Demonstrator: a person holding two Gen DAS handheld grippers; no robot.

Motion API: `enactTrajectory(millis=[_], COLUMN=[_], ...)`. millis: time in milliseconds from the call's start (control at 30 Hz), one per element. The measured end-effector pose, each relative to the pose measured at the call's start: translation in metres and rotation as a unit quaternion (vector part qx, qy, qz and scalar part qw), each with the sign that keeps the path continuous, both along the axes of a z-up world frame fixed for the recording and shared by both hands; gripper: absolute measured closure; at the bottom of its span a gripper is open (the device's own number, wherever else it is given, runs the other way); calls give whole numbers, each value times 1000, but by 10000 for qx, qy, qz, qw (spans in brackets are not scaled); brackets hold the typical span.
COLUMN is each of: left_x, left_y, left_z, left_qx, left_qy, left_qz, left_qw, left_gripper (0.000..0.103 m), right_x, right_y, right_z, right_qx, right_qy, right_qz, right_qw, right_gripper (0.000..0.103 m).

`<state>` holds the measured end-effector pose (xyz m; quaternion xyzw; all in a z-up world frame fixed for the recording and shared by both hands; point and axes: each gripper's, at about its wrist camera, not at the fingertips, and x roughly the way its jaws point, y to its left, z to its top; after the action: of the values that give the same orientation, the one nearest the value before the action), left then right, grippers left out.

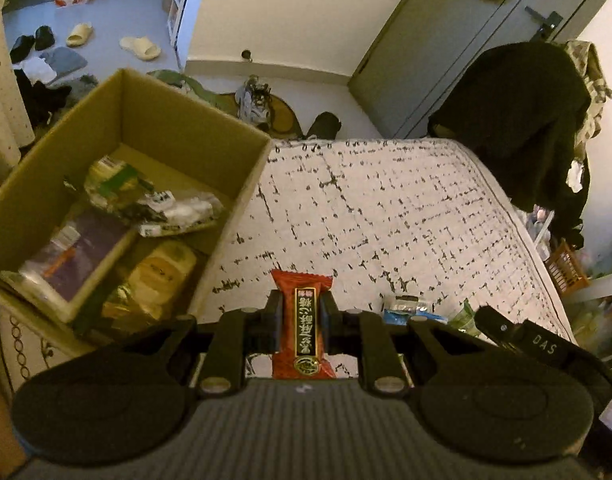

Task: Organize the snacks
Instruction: 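Grasp the blue packet with the right tool while the left tool holds the red bar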

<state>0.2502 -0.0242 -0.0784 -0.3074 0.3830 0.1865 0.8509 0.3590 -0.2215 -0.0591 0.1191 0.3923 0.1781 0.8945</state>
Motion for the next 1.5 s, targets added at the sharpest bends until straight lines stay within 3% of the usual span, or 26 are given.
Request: enactTrajectory(millis=[133,167,200,267,667,733,767,800,900,1200,1500], left_x=[-1,-1,-1,1,14,15,15,15,14,1,-22], left_y=[2,2,3,5,11,11,10,9,7,7,5], left_z=[-1,-3,-4,-6,-30,-30,-30,-29,-29,-8,27], left_qx=[-8,-20,-41,-65,-267,-305,-315,-314,-321,-211,52], left_qy=[-7,11,24,39,255,248,221,200,200,42,-311], left_qz=[28,47,63,69,86,77,66,52,-8,-22,7], left_qw=[10000,10000,10000,9999,9993,9992,9992,9993,9993,9998,9995], left_gripper=[86,86,86,86,86,86,86,86,86,86,86], right_x=[3,4,5,8,24,21,20,19,17,-5,-42], right_y=[3,4,5,7,21,26,27,26,24,25,43], right_z=[-5,-7,-9,-14,-68,-69,-68,-67,-58,-5,34], right_qx=[-100,-126,-141,-244,-1189,-1415,-1504,-1464,-1347,-686,-223], right_qy=[77,101,155,163,632,511,474,519,492,-13,-482], right_qz=[-20,-19,-4,-7,393,549,578,604,561,566,897], right_qw=[9999,9999,9998,9996,9901,9871,9858,9860,9881,9960,9945], right_gripper=[97,87,63,46,51,60,79,86,91,91,91])
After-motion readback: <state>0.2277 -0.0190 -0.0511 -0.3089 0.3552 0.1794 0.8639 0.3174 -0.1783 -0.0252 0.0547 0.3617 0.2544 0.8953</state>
